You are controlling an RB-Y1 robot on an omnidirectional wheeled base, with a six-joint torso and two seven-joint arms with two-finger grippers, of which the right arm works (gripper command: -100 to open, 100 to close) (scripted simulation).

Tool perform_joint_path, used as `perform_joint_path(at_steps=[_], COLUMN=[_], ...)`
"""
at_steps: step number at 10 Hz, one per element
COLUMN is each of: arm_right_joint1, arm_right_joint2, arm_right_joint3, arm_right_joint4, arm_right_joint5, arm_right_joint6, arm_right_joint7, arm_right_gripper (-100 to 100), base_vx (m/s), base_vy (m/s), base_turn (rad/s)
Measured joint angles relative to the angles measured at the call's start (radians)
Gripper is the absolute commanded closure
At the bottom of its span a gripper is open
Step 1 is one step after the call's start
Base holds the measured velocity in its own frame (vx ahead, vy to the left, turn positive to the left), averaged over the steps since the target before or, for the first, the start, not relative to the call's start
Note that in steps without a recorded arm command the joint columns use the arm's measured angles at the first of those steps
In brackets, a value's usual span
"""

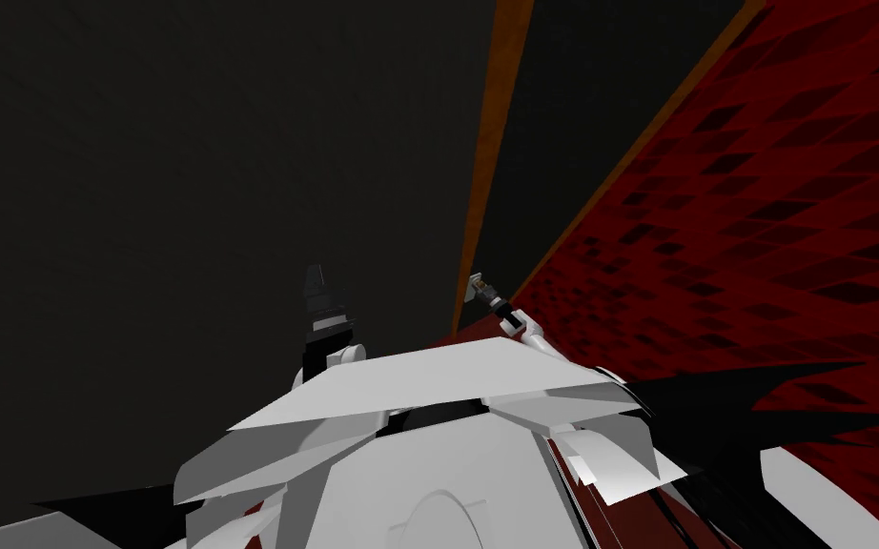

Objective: Pull the door open

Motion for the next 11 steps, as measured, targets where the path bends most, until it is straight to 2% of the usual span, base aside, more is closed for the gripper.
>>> perform_joint_path(at_steps=[1,3,7,8,9,10,11], arm_right_joint1=[0.006,-0.003,0.001,0.005,-0.009,-0.014,-0.011], arm_right_joint2=[0.004,0.008,0.016,0.020,0.024,0.025,0.025], arm_right_joint3=[0.006,0.008,0.029,0.032,0.036,0.038,0.040], arm_right_joint4=[-0.002,0.005,-0.001,-0.008,0.011,0.017,0.008], arm_right_joint5=[-0.007,-0.026,-0.116,-0.141,-0.164,-0.176,-0.179], arm_right_joint6=[-0.012,0.006,0.034,0.034,0.025,0.020,0.025], arm_right_joint7=[-0.008,-0.024,-0.114,-0.135,-0.155,-0.168,-0.173], arm_right_gripper=[100,100,100,100,100,100,100], base_vx=[-0.046,-0.154,-0.108,-0.070,-0.042,-0.013,-0.030], base_vy=[-0.047,-0.074,-0.078,-0.067,-0.039,-0.014,-0.026], base_turn=[0.072,0.071,0.070,0.071,0.038,-0.001,0.050])
